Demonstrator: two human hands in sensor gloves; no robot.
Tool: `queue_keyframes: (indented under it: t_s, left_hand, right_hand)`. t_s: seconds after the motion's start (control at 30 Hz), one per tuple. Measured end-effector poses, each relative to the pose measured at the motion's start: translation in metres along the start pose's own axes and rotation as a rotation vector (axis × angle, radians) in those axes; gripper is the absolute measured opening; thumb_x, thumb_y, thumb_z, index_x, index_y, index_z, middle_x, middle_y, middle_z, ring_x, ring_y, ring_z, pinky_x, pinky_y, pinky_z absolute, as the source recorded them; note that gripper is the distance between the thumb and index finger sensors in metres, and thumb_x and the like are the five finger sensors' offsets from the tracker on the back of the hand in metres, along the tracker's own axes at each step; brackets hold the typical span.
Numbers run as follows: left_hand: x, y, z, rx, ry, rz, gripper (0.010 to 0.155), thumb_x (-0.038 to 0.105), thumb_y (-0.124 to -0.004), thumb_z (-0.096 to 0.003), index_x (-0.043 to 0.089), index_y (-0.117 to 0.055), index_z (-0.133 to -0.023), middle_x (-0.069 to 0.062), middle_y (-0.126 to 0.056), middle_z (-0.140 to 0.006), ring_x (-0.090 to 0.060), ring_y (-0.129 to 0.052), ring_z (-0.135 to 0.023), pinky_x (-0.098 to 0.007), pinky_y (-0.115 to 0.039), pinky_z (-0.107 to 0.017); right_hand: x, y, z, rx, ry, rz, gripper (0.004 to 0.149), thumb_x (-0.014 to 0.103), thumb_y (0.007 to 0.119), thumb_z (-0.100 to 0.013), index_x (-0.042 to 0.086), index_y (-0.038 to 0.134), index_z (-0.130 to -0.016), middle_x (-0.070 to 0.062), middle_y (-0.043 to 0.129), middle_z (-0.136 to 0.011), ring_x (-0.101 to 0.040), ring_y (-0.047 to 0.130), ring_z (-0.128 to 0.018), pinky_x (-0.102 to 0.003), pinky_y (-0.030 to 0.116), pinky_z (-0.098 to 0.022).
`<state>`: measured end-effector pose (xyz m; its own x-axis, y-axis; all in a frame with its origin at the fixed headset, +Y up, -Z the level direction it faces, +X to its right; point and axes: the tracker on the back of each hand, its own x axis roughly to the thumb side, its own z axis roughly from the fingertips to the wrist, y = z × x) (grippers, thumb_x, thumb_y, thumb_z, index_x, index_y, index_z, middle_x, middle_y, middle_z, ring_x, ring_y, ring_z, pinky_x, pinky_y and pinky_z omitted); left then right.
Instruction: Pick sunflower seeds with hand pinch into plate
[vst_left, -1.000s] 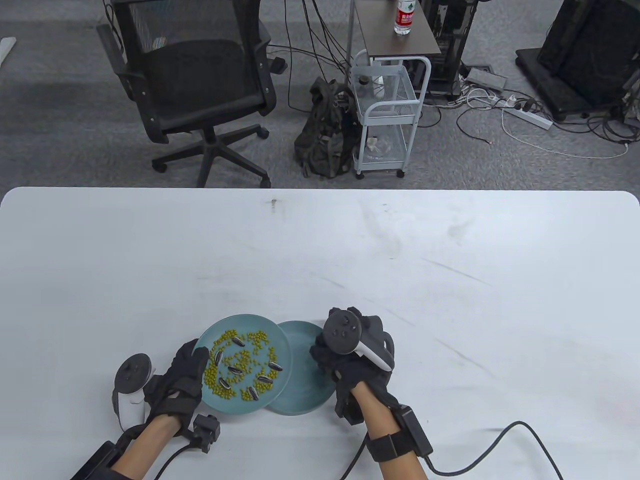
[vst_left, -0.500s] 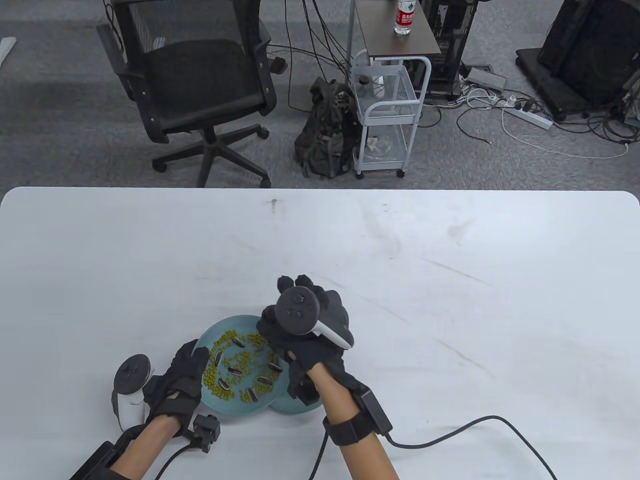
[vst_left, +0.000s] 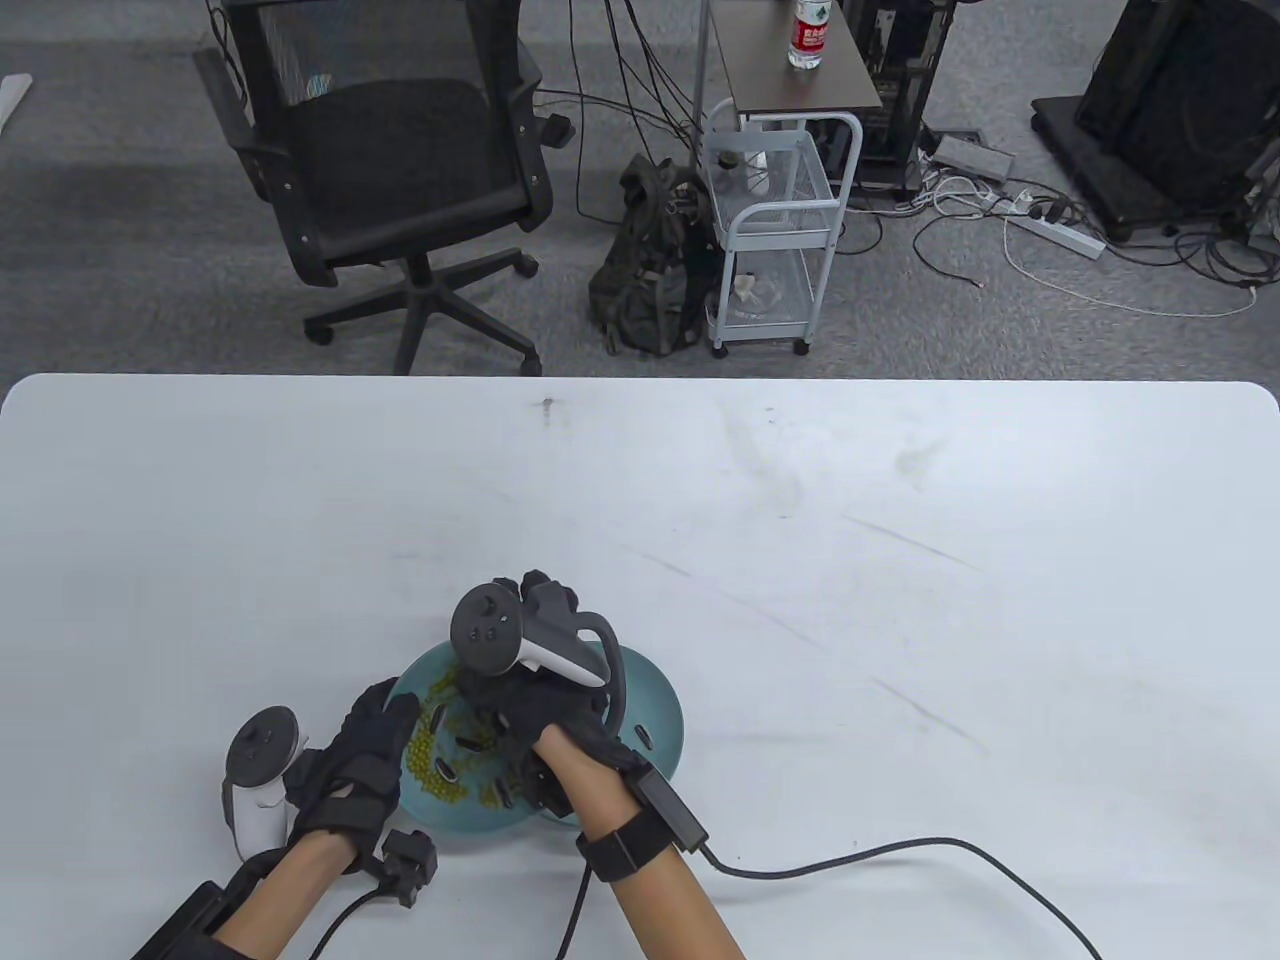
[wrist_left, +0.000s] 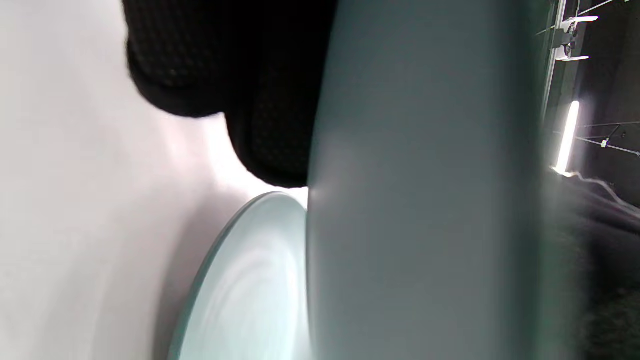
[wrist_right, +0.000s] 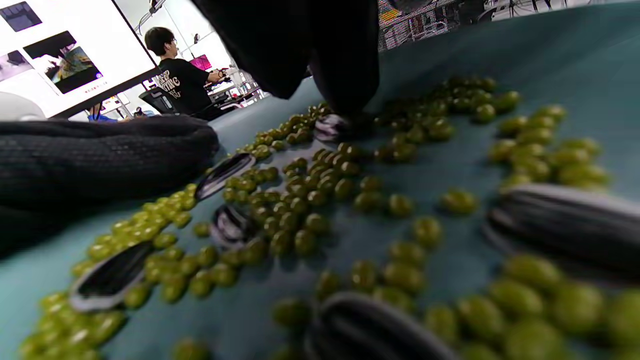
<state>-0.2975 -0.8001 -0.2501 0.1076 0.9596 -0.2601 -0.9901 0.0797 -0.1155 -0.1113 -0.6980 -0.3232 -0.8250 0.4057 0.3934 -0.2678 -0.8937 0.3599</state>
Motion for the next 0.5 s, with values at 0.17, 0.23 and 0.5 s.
queue_keyframes:
  t_s: [0.17, 0.23, 0.5]
  left_hand:
    - [-0.002, -0.004, 0.000, -0.005, 0.005, -0.014, 0.046, 0.037, -0.062, -0.0617, 0.016, -0.048, -0.099, -0.007, -0.088, -0.077, -0.019, -0.105, -0.042, -0.038, -0.087, -0.037]
    - [-0.002, -0.005, 0.000, -0.002, 0.005, -0.024, 0.046, 0.037, -0.062, -0.0614, 0.015, -0.049, -0.099, -0.007, -0.088, -0.077, -0.019, -0.105, -0.041, -0.039, -0.087, -0.037]
    - [-0.004, -0.004, -0.001, -0.007, 0.000, -0.031, 0.046, 0.038, -0.062, -0.0616, 0.015, -0.049, -0.099, -0.006, -0.088, -0.077, -0.019, -0.105, -0.041, -0.038, -0.087, -0.037]
  right_hand:
    - [0.005, 0.008, -0.001, 0.006, 0.007, 0.071, 0.039, 0.023, 0.090, -0.055, -0.005, 0.087, -0.082, -0.037, 0.036, -0.113, -0.069, 0.020, -0.098, -0.078, 0.019, -0.064]
    - [0.007, 0.011, -0.002, 0.002, 0.002, 0.138, 0.038, 0.022, 0.092, -0.053, -0.004, 0.088, -0.080, -0.036, 0.038, -0.113, -0.069, 0.023, -0.098, -0.079, 0.021, -0.065]
    - [0.012, 0.012, 0.002, -0.022, -0.017, 0.194, 0.038, 0.021, 0.094, -0.051, -0.003, 0.089, -0.080, -0.036, 0.040, -0.113, -0.069, 0.025, -0.099, -0.079, 0.022, -0.066]
